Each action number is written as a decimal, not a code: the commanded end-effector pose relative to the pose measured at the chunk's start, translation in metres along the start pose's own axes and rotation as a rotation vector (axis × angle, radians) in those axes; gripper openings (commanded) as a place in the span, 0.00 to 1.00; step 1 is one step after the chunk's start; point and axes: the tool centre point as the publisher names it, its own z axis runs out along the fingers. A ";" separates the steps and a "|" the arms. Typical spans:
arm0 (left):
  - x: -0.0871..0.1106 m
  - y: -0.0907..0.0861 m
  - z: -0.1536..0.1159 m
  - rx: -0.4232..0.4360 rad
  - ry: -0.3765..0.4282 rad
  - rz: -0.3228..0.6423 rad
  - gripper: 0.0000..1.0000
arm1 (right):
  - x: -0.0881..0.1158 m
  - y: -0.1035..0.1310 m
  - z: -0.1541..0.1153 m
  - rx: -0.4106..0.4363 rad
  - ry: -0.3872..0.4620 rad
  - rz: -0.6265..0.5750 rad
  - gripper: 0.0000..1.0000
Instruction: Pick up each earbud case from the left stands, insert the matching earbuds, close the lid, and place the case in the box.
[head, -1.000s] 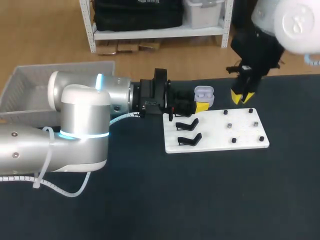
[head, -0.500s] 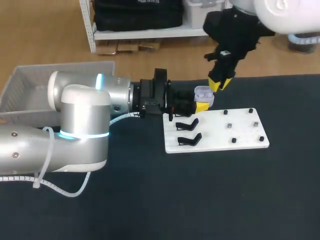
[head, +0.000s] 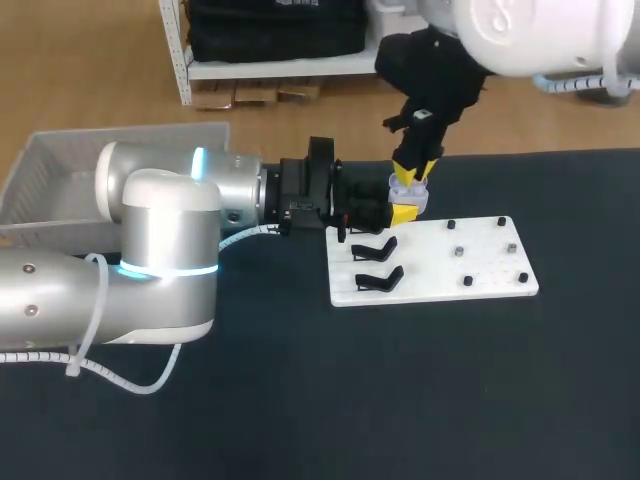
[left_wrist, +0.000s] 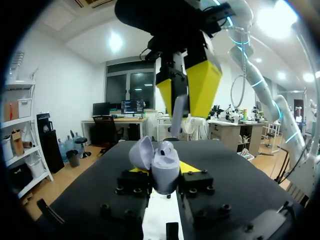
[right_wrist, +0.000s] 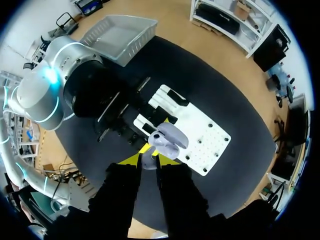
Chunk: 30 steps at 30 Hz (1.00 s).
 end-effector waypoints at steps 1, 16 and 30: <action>0.002 -0.001 0.000 -0.006 -0.009 0.005 0.00 | -0.001 0.001 0.005 0.008 -0.012 -0.013 0.00; 0.002 -0.001 0.000 -0.006 -0.009 0.005 0.00 | -0.004 0.001 0.015 0.014 -0.010 -0.023 0.00; 0.002 -0.001 0.000 -0.006 -0.009 0.005 0.00 | -0.005 -0.005 0.023 0.030 -0.020 -0.008 0.00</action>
